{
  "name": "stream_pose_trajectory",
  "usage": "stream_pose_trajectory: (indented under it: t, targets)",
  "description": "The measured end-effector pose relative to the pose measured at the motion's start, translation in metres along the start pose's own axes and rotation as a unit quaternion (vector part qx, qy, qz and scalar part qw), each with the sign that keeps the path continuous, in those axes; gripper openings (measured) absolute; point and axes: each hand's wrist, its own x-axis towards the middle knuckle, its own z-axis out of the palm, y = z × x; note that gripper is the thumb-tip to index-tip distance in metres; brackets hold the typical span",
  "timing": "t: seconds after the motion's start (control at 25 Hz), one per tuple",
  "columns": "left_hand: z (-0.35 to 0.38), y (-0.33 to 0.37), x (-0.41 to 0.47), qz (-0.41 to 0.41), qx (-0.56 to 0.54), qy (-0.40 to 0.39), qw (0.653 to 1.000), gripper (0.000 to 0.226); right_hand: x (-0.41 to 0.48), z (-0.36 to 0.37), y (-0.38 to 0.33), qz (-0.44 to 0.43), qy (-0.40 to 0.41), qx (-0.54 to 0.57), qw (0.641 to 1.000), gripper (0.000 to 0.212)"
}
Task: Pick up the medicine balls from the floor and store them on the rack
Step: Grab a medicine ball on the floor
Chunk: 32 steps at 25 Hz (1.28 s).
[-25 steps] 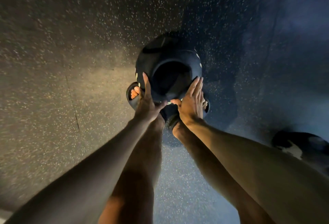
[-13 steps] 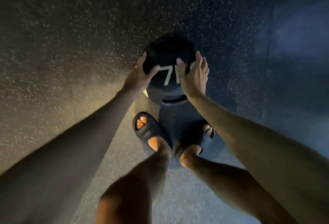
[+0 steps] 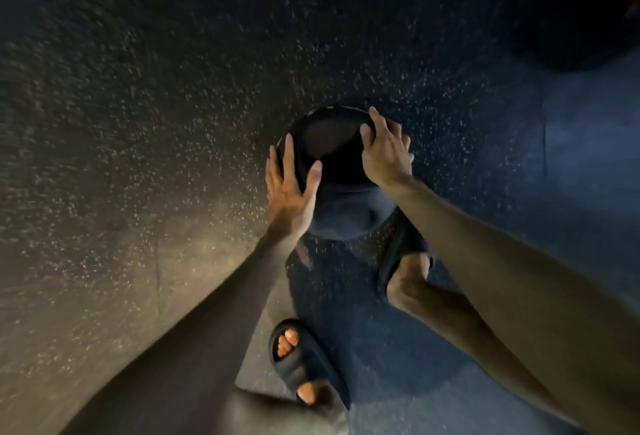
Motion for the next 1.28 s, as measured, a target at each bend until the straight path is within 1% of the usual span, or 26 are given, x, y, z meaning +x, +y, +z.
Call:
stream_pose_trajectory:
  t: [0.12,0.2,0.28,0.36,0.4,0.44,0.52,0.6,0.64,0.72,0.76,0.84,0.88,0.92,0.96,1.04,1.12,1.16,1.24,1.28]
  targets:
    - [0.008,0.041,0.035,-0.030,0.025,0.049,0.998,0.070,0.051,-0.024,-0.012,0.037,-0.015,0.035,0.999,0.050]
    - [0.008,0.070,0.074,-0.066,0.035,0.067,0.995,0.062,0.082,-0.042,-0.026,0.036,-0.010,0.080,0.996,0.047]
    - [-0.001,0.088,0.130,-0.115,0.033,0.061,0.991,0.060,0.092,-0.049,-0.037,-0.008,0.001,0.083,0.996,0.049]
    - [-0.015,0.097,0.180,-0.147,0.013,0.042,0.988,0.063,0.084,-0.044,-0.040,-0.069,0.007,0.041,0.997,0.057]
    - [-0.019,0.100,0.198,-0.154,0.004,0.038,0.987,0.063,0.084,-0.039,-0.039,-0.093,0.027,0.020,0.995,0.061]
    - [-0.020,0.103,0.210,-0.150,-0.002,0.036,0.988,0.061,0.088,-0.039,-0.041,-0.109,0.051,0.004,0.993,0.063]
    - [-0.025,0.104,0.217,-0.101,-0.021,0.046,0.994,0.054,0.108,-0.045,-0.054,-0.109,0.065,0.000,0.992,0.062]
    - [-0.026,0.097,0.203,-0.023,-0.054,0.084,0.995,0.050,0.128,-0.055,-0.067,-0.101,0.037,-0.011,0.994,0.061]
    - [-0.022,0.094,0.190,0.002,-0.068,0.107,0.992,0.050,0.141,-0.062,-0.073,-0.096,0.014,-0.006,0.995,0.061]
    - [-0.008,0.092,0.162,-0.003,-0.067,0.145,0.987,0.059,0.166,-0.074,-0.086,-0.065,-0.020,0.019,0.998,0.061]
    - [0.000,0.097,0.149,-0.019,-0.063,0.146,0.987,0.067,0.179,-0.080,-0.094,-0.041,-0.028,0.034,0.998,0.061]
    - [0.011,0.110,0.129,-0.043,-0.055,0.115,0.991,0.088,0.194,-0.090,-0.112,0.020,-0.044,0.062,0.997,0.061]
    - [0.011,0.115,0.129,-0.040,-0.040,0.104,0.993,0.097,0.200,-0.093,-0.119,0.057,-0.046,0.074,0.995,0.060]
    - [0.007,0.118,0.136,-0.038,-0.023,0.101,0.994,0.101,0.205,-0.096,-0.125,0.093,-0.048,0.081,0.991,0.059]
    - [-0.002,0.122,0.149,-0.036,-0.014,0.097,0.994,0.101,0.212,-0.096,-0.130,0.122,-0.047,0.095,0.987,0.058]
    - [-0.024,0.130,0.184,-0.036,-0.003,0.089,0.995,0.089,0.229,-0.098,-0.139,0.150,-0.044,0.148,0.977,0.056]
    - [-0.047,0.141,0.231,-0.051,0.012,0.083,0.995,0.078,0.245,-0.100,-0.149,0.131,-0.038,0.197,0.971,0.056]
    - [-0.059,0.147,0.257,-0.063,0.004,0.085,0.994,0.077,0.252,-0.102,-0.156,0.105,-0.033,0.205,0.972,0.055]
    - [-0.082,0.162,0.307,-0.087,-0.047,0.088,0.991,0.080,0.262,-0.102,-0.166,0.044,-0.022,0.203,0.978,0.054]
    - [-0.092,0.170,0.329,-0.099,-0.065,0.084,0.989,0.077,0.265,-0.100,-0.170,0.014,-0.014,0.201,0.979,0.056]
